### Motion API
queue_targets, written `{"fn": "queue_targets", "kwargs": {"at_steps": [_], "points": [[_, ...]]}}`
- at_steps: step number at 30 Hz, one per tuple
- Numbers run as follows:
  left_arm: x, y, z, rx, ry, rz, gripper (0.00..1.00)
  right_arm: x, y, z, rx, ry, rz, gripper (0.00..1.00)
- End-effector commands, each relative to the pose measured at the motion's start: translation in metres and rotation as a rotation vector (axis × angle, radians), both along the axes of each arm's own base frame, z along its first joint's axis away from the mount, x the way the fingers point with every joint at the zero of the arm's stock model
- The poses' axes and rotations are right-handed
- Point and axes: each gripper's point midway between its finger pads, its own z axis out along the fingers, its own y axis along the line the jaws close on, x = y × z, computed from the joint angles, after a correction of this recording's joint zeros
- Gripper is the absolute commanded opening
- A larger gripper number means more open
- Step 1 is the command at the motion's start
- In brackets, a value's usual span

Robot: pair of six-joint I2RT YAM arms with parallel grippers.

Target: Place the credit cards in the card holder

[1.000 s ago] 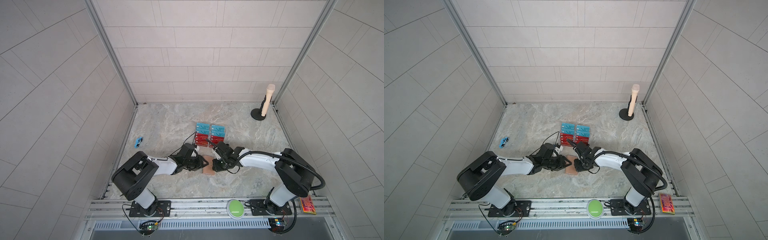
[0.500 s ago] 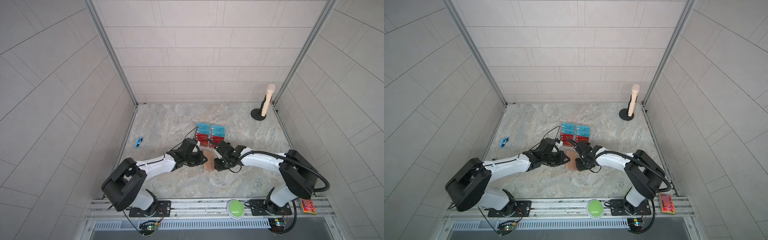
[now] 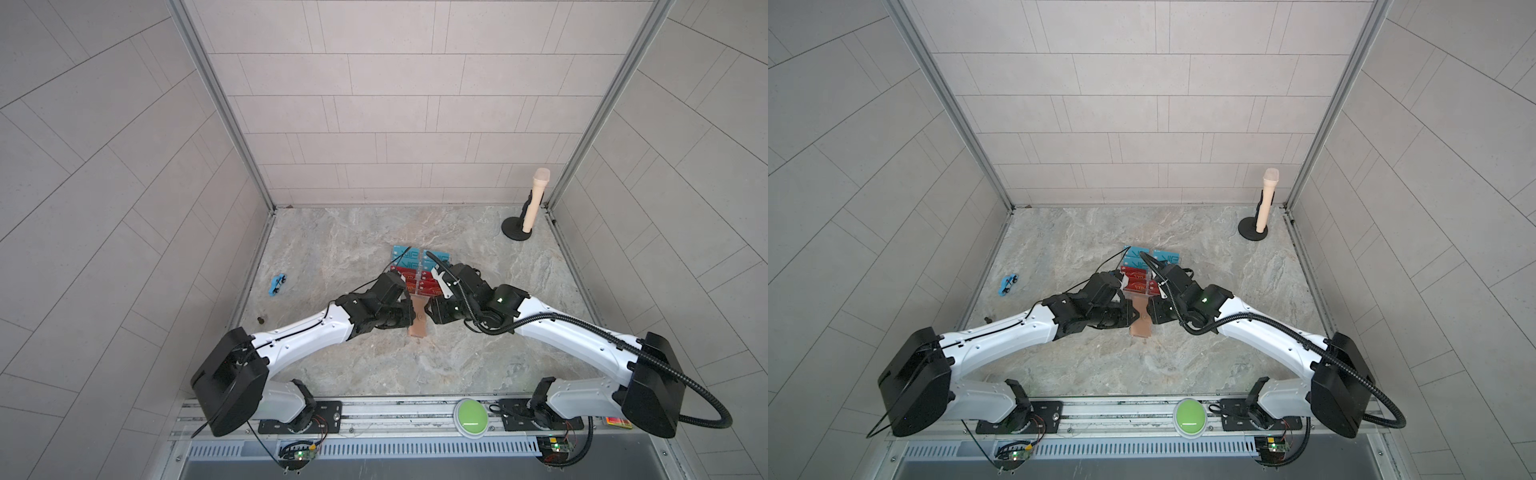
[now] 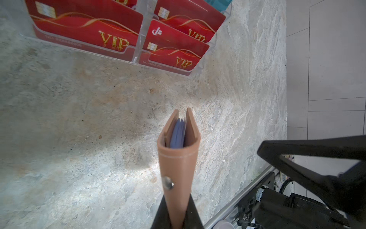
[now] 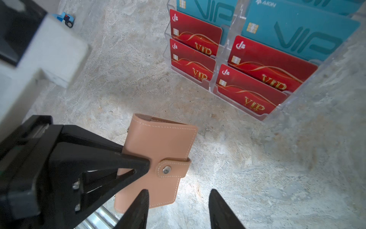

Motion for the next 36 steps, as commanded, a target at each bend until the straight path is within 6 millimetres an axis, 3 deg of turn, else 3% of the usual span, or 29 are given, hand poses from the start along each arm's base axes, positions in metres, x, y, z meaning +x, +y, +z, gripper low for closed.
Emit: {"fn": "queue_targets", "kwargs": {"at_steps": [1, 5, 9, 21, 31, 36], "points": [[0.006, -0.008, 0.028, -0.028, -0.058, -0.022, 0.08, -0.002, 0.006, -0.002, -0.044, -0.013, -0.001, 0.57], [0.004, -0.007, 0.035, -0.005, -0.071, -0.057, 0.08, -0.001, 0.015, -0.011, -0.043, -0.017, -0.020, 0.57], [0.001, -0.013, 0.043, -0.048, -0.073, -0.080, 0.08, 0.007, 0.009, -0.020, -0.095, -0.044, -0.067, 0.55], [0.000, -0.020, 0.053, -0.087, -0.080, -0.095, 0.08, 0.025, -0.003, -0.017, -0.222, -0.135, -0.101, 0.40], [-0.001, -0.019, 0.055, -0.091, -0.083, -0.094, 0.09, 0.024, -0.005, -0.020, -0.252, -0.142, -0.082, 0.15], [0.002, -0.016, 0.053, -0.076, -0.077, -0.067, 0.08, 0.024, -0.015, -0.021, -0.278, -0.152, -0.114, 0.04]]}}
